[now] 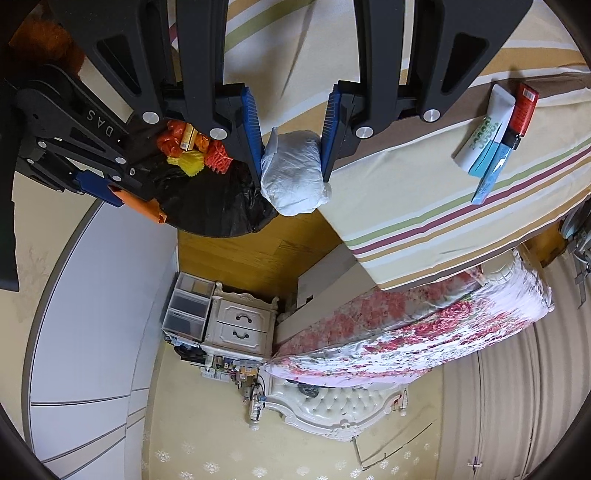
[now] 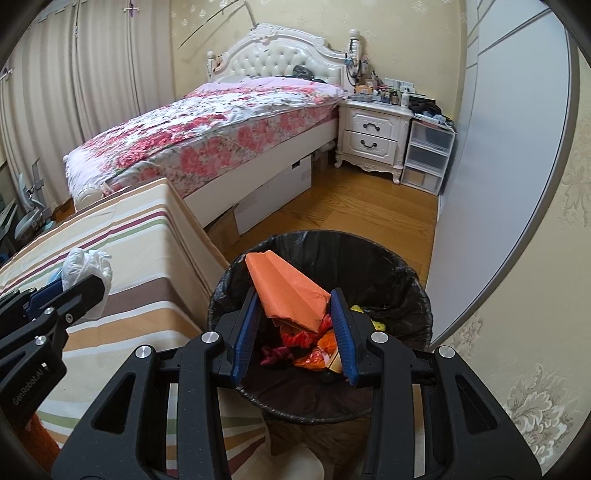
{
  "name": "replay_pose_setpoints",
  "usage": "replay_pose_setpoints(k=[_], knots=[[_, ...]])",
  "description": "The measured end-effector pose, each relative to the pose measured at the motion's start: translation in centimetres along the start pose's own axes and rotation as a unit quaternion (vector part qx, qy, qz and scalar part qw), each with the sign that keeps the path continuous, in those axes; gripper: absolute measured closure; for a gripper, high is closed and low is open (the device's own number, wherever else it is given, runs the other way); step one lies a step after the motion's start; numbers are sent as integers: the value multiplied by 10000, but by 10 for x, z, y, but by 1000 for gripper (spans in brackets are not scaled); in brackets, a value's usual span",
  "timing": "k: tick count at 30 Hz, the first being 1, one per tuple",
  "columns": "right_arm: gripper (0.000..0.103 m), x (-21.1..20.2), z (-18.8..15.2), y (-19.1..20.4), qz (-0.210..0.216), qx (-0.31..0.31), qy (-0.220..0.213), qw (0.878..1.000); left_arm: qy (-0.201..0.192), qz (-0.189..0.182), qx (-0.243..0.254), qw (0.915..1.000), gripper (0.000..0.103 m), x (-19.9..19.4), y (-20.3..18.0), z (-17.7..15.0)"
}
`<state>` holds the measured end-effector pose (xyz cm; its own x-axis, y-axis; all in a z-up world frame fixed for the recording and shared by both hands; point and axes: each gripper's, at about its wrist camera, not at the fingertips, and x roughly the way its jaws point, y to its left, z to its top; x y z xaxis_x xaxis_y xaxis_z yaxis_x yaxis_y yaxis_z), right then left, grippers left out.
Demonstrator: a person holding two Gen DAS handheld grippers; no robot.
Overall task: Collect trash
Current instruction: 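Carry both items over the bin and open both grippers to drop them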
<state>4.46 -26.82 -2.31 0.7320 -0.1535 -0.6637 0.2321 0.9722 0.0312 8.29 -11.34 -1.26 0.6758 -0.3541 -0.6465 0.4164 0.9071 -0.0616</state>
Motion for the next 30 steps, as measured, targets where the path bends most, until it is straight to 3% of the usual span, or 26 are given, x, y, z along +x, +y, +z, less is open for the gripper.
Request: replay_pose_setpoints(k=[30], knots=[[65,35,7,-53,-482,561,76,9972,179,103,509,9985,69,66,-55,29]])
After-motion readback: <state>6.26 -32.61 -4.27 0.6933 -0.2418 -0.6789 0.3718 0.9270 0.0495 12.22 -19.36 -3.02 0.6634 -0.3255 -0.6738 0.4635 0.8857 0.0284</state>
